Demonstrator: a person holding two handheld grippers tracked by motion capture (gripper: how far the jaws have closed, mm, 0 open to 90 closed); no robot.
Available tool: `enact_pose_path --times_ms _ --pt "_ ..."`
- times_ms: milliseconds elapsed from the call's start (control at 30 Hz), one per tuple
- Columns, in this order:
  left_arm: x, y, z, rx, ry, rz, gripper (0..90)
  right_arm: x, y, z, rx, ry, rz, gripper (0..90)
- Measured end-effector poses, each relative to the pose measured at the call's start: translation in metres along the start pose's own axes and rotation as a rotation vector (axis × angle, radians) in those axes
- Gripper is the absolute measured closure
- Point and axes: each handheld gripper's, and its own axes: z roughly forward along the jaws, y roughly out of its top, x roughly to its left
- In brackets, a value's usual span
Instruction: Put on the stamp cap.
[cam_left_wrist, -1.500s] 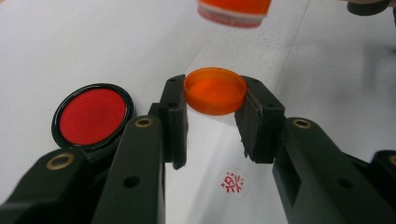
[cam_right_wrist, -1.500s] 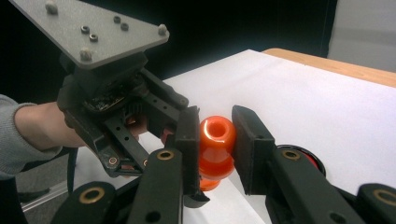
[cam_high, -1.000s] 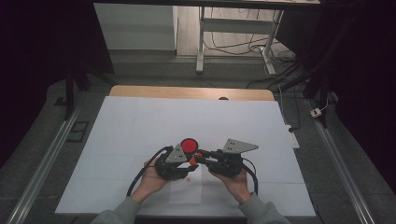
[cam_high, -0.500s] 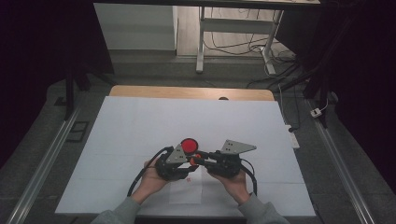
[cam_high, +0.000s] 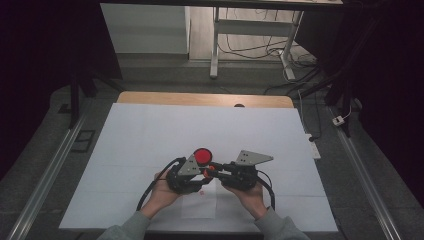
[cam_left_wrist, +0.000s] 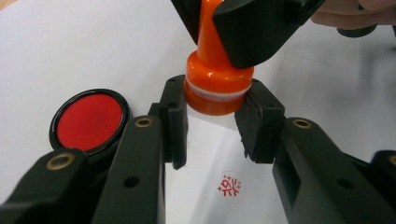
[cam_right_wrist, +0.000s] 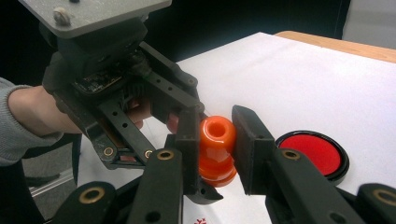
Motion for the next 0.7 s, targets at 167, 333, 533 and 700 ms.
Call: enact_pose_path --times_ms 167,333,533,700 --pt "-0.0004 0.0001 -0.0005 -0.008 -0.001 -0.003 64.7 -0.0005 -0.0003 -0.0001 0.001 -0.004 0.001 72.8" --pt "-0.0006 0.0003 -0.0012 -0.007 0.003 0.005 64.8 -0.0004 -0.0008 0.0005 0.004 -0.002 0.001 72.8" --pt "-0.0011 0.0002 -0.0015 -0.004 0.008 0.014 65.0 -0.0009 -0.0012 0.0008 0.007 0.0 0.007 72.9" --pt "-0.003 0.0007 -0.0027 -0.01 0.022 0.025 65.2 -0.0002 -0.0007 0.0002 0.0 0.001 0.006 73.1"
